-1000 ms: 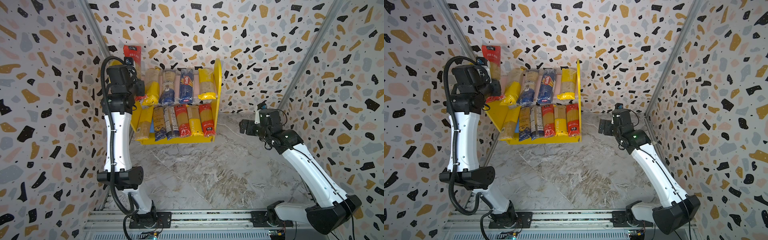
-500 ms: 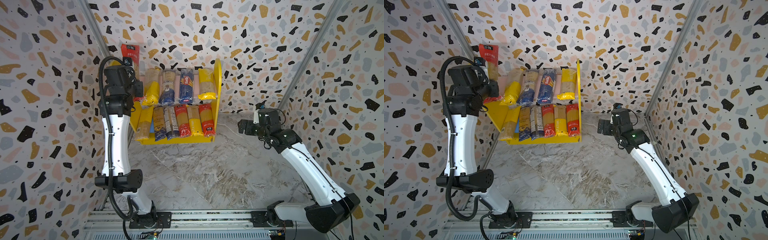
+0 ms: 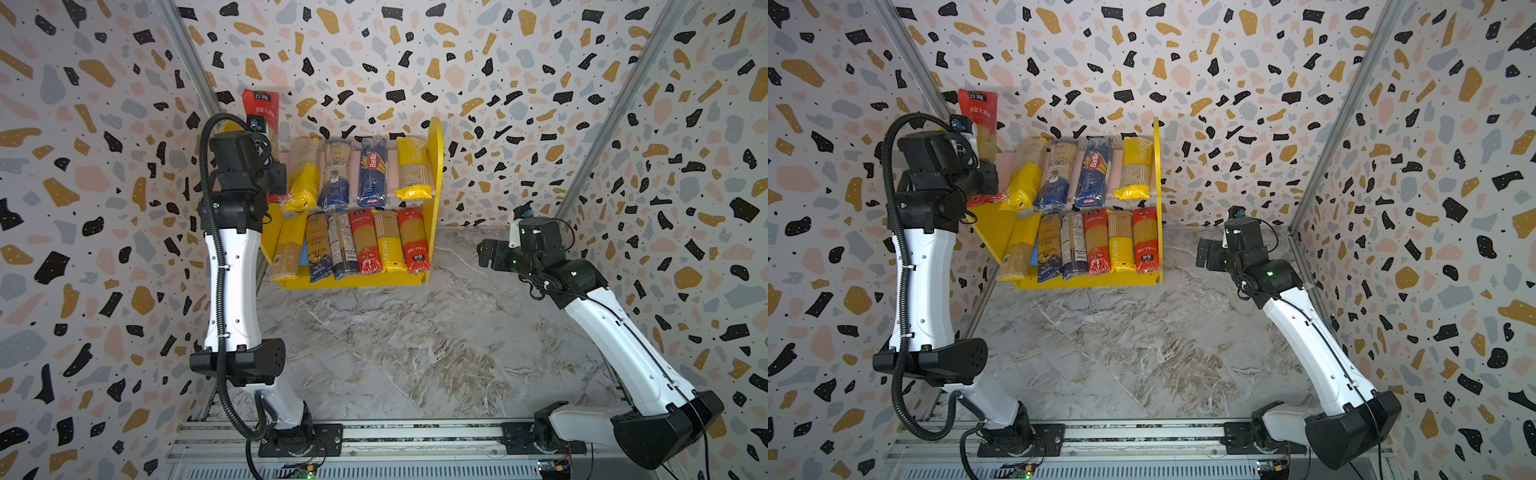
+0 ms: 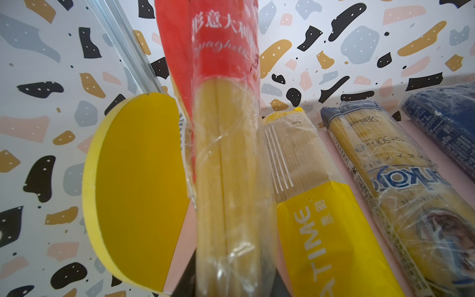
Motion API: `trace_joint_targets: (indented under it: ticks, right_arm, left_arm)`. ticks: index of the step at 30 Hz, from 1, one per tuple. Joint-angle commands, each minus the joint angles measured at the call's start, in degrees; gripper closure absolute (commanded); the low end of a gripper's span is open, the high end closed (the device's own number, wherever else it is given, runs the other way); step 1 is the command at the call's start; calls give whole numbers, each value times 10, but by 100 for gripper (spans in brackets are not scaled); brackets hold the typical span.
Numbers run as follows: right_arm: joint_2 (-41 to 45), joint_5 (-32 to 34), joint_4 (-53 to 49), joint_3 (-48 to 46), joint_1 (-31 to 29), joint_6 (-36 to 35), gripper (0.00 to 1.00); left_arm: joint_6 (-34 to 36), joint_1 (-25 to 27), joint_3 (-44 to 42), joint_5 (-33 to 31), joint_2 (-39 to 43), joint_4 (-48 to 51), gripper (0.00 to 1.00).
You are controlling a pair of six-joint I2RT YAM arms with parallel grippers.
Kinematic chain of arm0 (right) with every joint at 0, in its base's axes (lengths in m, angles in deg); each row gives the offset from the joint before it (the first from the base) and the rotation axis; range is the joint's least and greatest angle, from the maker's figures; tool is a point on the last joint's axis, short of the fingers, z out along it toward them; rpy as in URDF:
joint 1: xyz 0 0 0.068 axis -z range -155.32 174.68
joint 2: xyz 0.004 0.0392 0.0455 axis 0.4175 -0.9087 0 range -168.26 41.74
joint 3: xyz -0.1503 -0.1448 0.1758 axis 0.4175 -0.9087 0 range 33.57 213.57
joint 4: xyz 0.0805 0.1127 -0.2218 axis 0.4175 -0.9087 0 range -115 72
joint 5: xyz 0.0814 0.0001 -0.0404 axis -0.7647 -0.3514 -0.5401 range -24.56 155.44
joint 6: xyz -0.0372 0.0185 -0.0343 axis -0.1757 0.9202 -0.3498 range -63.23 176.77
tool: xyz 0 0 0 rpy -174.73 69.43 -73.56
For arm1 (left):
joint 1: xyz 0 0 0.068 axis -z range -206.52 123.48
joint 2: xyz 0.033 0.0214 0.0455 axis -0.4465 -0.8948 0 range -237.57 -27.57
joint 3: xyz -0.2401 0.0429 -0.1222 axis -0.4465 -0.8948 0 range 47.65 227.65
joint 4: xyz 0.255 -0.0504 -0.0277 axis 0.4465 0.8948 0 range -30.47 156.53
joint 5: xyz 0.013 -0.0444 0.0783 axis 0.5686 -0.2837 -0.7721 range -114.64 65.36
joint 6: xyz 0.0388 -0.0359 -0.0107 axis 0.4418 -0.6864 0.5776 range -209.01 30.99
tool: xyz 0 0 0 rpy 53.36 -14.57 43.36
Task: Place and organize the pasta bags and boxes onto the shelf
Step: 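Lower the red bag onto the upper shelf beside the PASTATIME bag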
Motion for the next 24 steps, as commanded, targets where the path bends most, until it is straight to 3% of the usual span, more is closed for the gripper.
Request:
trace_joint_targets:
  ticks: [1, 3, 7, 8, 18, 24]
  right_arm:
    - [33, 5, -12, 15, 3, 5, 1]
    - [39, 6, -16, 15, 2, 5, 1]
    - [49, 2, -27, 16, 0, 7, 1]
    - [52, 1, -28, 16, 0, 7, 1]
    - [67, 7, -34, 9, -3, 8, 1]
    - [71, -12, -22, -10, -9, 5, 1]
  left_arm:
    - [6, -2, 6, -6, 20, -116, 88]
    - [3, -2, -6, -6, 24, -123, 66]
    - [1, -2, -35, -8, 32, -136, 5]
    - [-2, -2, -40, -9, 34, -138, 0]
    - [-24, -2, -120, 28, 108, -161, 1]
    - [-58, -1, -249, 58, 210, -201, 1]
